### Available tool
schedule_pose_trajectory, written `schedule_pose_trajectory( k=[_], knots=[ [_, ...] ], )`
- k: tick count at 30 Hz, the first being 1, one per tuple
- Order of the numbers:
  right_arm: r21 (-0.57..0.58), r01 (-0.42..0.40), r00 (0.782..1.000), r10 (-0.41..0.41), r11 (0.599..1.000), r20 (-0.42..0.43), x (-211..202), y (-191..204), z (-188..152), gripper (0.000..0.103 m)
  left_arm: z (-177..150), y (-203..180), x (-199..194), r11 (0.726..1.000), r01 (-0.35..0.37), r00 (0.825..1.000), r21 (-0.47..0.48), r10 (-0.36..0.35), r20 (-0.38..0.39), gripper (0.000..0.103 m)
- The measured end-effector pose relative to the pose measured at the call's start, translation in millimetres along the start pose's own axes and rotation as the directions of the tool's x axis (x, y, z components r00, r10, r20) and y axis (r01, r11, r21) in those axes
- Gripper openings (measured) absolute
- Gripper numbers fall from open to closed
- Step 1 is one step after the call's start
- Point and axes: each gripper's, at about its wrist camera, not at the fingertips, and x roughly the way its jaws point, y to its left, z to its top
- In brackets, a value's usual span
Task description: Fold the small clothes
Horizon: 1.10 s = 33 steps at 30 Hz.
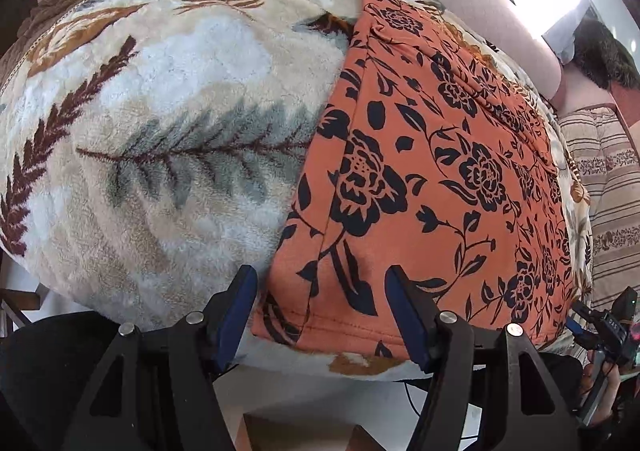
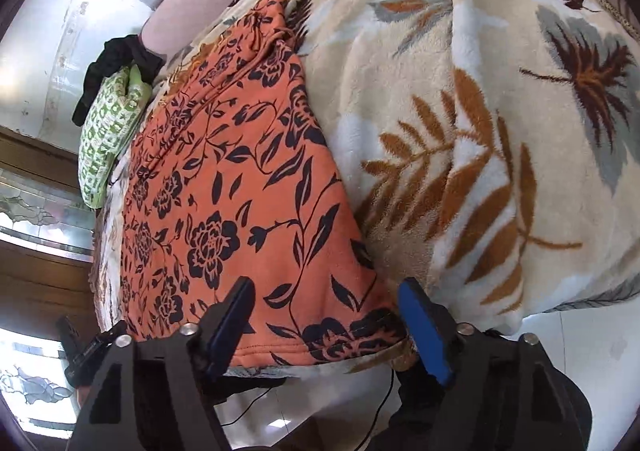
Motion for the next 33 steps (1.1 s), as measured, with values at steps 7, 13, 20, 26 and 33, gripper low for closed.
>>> schedule_pose_trajectory(
  k=[7, 13, 20, 26, 33],
  knots=[
    [-0.05, 0.068, 0.997, -0.069, 0.996, -0.022, 8.1, 9.5, -5.5, 0.03, -6.1, 1.8, 3.2, 1.0, -0.008, 1.0, 0.01, 0.008, 0.005, 0.046],
    [-0.077, 0.094, 0.995, -0.095, 0.993, -0.011, 1.5, 17.4, -8.0, 0.027, -4.9, 6.8, 0.4, 1.0, -0.01, 1.0, 0.01, 0.01, 0.002, 0.025],
    [-0.027, 0.068, 0.996, -0.069, 0.997, -0.058, 11.8, 15.8, -9.7, 0.081, -8.1, 3.8, 4.3, 1.0, 0.0, 1.0, 0.009, 0.001, -0.023, 0.059],
    [-0.045, 0.07, 0.995, -0.073, 0.997, -0.064, 9.9, 15.8, -10.7, 0.016, -6.4, 0.8, -2.5, 0.999, -0.009, 1.0, 0.042, 0.009, -0.015, 0.013],
    [-0.039, -0.046, 0.999, 0.046, 0.998, 0.012, -22.1, 28.7, -3.9, 0.009, 7.1, -7.5, -43.9, 0.997, 0.058, 0.994, 0.041, -0.062, 0.092, 0.012]
  ],
)
